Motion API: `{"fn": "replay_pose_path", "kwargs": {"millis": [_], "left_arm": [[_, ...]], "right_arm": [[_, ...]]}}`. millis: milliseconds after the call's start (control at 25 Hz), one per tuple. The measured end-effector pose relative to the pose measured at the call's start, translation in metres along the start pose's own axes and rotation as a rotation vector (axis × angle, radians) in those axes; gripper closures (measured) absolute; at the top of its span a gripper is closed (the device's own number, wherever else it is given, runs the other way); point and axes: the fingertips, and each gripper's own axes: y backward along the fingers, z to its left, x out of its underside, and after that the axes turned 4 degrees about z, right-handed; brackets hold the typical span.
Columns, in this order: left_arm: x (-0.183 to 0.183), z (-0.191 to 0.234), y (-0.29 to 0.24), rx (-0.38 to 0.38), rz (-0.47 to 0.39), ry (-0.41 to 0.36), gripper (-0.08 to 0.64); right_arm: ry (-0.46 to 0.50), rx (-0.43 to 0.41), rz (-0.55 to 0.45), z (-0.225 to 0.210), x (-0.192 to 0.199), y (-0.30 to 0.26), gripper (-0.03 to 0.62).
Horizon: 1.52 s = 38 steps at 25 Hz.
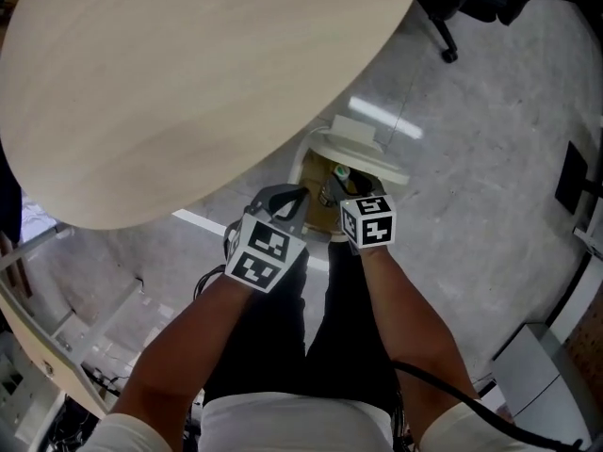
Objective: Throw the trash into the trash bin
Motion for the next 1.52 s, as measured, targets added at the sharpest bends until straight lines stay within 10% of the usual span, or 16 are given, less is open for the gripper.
{"fn": "replay_pose_path", "kwargs": {"millis": [440, 920, 1240, 1520], "left_arm": [[0.027, 0.005, -0.018, -0.001, 0.032, 0.066, 0.552], [0.004, -0.013, 0.017, 0.050, 0.023, 0.020, 0.552], [-0.019, -0.031, 0.080, 0.078, -0.036, -0.035, 0.552], [-0.098, -0.063, 0.155, 0.138, -0.194, -0.078, 0.552]], "right_arm": [[0.053, 0.035, 0.136, -0.014, 0.022, -0.046, 0.428], [0.066, -0.034, 0.148, 0.017, 0.024, 0.022, 0.383], [0.096, -0.025, -0.025, 0.051, -0.033, 0.127, 0.591], [0.019, -0.074, -0.297, 0.093, -0.123, 0.255, 0.591]]}}
